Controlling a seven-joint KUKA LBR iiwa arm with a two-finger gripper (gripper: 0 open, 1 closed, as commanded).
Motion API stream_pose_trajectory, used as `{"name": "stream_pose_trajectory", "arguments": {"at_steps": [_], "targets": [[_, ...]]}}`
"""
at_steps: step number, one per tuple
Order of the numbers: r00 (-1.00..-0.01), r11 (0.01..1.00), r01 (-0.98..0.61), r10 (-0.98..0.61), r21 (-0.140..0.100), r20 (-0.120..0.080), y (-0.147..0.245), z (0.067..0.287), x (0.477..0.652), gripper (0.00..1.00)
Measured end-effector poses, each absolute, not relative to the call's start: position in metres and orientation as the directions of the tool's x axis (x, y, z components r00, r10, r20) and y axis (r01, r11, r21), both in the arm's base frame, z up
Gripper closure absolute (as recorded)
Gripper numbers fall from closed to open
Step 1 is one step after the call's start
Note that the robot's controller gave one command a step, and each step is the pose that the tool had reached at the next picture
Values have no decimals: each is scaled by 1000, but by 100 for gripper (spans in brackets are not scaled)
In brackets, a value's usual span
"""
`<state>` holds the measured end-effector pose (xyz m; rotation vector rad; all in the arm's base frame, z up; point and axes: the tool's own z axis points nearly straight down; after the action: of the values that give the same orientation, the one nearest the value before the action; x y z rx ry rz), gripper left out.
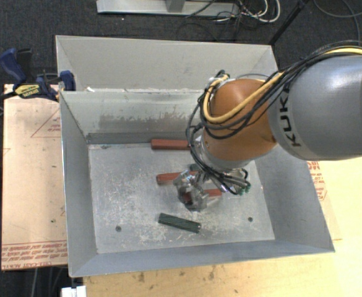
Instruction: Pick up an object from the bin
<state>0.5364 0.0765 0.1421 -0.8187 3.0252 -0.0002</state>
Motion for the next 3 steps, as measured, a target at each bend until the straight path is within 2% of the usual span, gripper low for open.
{"name": "stream_pose_trajectory", "arguments": {"at_steps": [1, 2, 3], "targets": [[-904, 904, -427, -427, 0, -5, 116, 214, 608, 0], [-905, 905, -426, -426, 1, -2, 116, 212, 607, 0], [-861, 861, -509, -509, -2, -10, 112, 196, 614, 0]]}}
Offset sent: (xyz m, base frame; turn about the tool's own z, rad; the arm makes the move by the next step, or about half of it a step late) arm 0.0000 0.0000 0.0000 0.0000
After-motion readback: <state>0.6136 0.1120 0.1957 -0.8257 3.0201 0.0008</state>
